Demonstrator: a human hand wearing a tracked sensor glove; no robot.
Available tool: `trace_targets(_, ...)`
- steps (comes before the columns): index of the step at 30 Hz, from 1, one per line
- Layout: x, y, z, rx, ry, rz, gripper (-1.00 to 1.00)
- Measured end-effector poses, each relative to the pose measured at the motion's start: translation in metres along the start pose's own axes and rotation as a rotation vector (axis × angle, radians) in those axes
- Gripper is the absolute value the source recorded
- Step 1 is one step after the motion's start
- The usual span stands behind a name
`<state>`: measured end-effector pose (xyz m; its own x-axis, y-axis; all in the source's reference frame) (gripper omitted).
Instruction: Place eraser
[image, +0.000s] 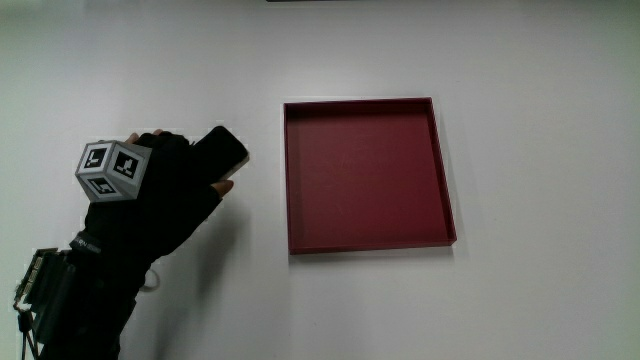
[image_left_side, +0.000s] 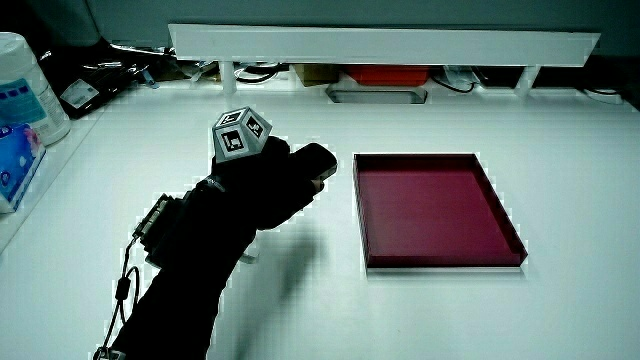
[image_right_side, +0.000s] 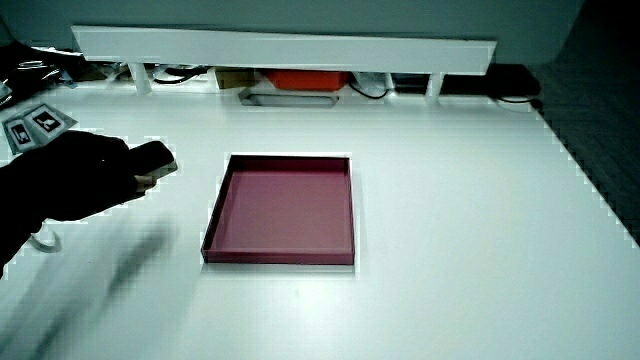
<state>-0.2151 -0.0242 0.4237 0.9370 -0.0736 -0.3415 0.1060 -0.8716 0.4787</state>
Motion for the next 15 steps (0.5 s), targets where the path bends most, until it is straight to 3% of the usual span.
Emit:
trace_targets(8, -0.045, 0.024, -0.03, -0.044, -0.031, 0.131, 0.0)
trace_targets(15, -0.069, 0.037, -0.048, -0.022, -0.017, 0.218, 0.0)
